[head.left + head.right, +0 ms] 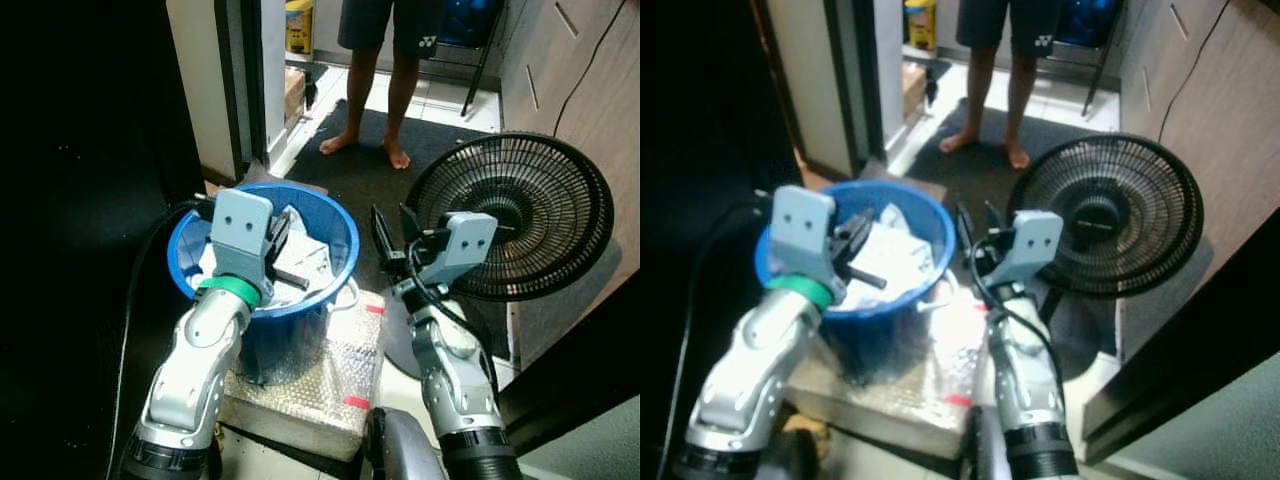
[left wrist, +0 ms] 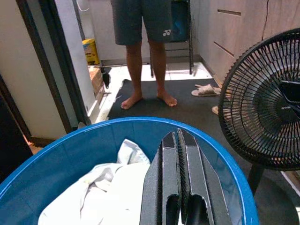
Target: Clothes washing
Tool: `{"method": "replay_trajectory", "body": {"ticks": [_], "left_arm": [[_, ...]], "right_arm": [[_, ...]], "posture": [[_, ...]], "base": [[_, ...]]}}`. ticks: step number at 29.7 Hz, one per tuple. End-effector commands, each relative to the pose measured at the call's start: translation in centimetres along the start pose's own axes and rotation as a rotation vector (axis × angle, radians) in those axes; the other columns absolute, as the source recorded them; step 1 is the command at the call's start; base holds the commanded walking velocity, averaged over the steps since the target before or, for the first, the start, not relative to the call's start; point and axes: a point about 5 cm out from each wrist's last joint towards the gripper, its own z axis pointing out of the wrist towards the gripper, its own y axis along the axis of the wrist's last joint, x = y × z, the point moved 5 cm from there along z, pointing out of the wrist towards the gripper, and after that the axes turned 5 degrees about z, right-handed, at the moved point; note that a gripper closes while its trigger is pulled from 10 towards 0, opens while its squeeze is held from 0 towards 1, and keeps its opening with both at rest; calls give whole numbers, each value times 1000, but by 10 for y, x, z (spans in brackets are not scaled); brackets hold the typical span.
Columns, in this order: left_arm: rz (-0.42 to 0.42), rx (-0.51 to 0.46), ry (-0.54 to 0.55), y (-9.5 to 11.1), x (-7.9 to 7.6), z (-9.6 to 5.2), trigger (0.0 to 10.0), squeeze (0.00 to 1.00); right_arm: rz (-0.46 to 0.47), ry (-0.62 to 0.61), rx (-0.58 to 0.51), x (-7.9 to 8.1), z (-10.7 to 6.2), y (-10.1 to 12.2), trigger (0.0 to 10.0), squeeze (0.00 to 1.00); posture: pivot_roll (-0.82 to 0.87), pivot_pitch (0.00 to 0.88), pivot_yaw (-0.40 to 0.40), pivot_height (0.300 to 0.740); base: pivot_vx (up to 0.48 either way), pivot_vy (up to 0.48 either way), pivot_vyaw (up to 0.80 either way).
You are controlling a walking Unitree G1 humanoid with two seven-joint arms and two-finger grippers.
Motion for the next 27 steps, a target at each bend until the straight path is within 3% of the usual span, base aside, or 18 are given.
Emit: {"method": "replay_trajectory", "body": {"ticks": [1,6,9,11,15,18,21,23,24,27], "left_arm": [[6,-1,-13,5,-3,3,10000,0],[-19,37,18,4,5,10,10000,0],[12,158,68,-19,15,10,10000,0],[17,254,107,-40,22,5,10000,0],[10,274,118,-44,24,4,10000,0],[6,366,180,-66,40,-5,10000,0],[6,366,180,-66,40,-5,10000,0],[1,464,201,-87,54,-17,10000,0],[8,489,190,-92,55,-20,10000,369],[13,502,180,-95,55,-22,10000,369]], "right_arm": [[12,11,-3,5,4,3,10000,0],[17,20,7,8,10,4,10000,0],[22,22,25,8,10,0,10000,0],[24,18,41,8,8,-4,10000,0],[24,17,45,7,8,-5,10000,0],[21,12,67,6,5,-12,10000,0],[21,12,67,6,5,-12,10000,0],[17,5,94,3,1,-19,10000,0],[16,4,102,2,1,-21,10000,0],[15,3,106,2,1,-22,10000,0]], "posture": [[60,110,3,486],[64,113,1,486],[64,113,1,486],[64,113,2,486],[64,113,2,486],[65,115,2,486],[65,115,2,486],[70,115,-1,486],[70,115,-2,486],[70,114,-2,486]], "base": [[0,0,0],[0,0,0],[0,0,0],[0,0,0],[0,0,0],[0,0,0],[0,0,0],[0,0,0],[0,0,0],[0,0,0]]}}
